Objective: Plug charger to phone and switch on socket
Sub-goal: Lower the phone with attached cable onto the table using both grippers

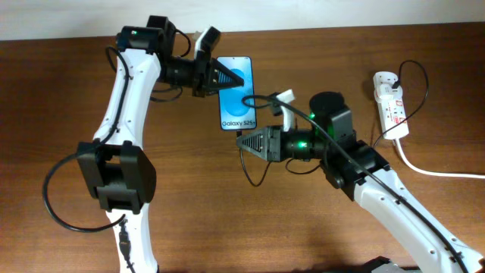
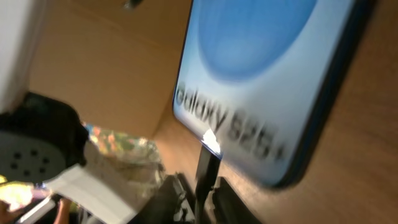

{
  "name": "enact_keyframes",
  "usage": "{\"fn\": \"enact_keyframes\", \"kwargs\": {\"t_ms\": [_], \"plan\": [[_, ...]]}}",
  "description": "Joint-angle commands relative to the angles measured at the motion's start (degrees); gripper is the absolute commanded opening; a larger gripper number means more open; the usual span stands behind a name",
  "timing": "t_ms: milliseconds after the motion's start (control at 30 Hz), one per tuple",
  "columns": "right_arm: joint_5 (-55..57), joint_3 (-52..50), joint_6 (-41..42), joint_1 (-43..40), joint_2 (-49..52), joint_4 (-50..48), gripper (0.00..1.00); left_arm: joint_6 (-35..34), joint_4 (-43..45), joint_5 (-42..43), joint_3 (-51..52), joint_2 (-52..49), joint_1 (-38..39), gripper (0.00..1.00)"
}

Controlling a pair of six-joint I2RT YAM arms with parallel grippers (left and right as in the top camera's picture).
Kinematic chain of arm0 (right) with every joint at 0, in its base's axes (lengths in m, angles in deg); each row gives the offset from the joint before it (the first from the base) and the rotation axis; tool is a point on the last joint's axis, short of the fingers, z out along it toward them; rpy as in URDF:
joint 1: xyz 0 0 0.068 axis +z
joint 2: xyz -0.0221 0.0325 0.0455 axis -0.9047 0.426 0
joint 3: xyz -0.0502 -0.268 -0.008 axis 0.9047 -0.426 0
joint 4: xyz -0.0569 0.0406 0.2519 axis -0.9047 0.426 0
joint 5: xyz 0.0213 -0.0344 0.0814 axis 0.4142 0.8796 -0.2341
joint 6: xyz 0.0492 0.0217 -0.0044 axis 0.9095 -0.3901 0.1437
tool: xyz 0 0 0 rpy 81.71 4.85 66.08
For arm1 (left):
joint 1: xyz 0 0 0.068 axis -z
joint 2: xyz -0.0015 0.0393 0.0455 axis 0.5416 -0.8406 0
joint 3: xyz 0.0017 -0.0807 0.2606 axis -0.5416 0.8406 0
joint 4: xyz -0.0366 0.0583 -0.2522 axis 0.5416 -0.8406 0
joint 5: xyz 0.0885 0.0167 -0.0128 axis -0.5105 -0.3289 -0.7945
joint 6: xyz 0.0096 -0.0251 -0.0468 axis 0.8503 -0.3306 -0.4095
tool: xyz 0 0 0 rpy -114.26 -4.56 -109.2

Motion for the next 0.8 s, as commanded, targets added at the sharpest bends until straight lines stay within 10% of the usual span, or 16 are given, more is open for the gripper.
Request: {"fn": "enact_keyframes", "kwargs": {"t_ms": [0, 200, 767], "plan": [[1.8, 0.5, -0.5, -1.3, -0.1, -0.3, 0.4, 0.1, 0.5, 0.1, -0.7, 0.5, 0.7, 0.0], [3.4, 0.5, -3.2, -2.2, -0.1, 0.9, 0.85, 0.1, 0.7, -14.4, -0.6, 0.5, -1.0, 0.0], [5.3, 0.5, -9.6, -8.0, -0.1, 13.2, 0.96, -12.2, 18.4, -23.1, -0.6, -17.0, -0.2, 0.0]]}}
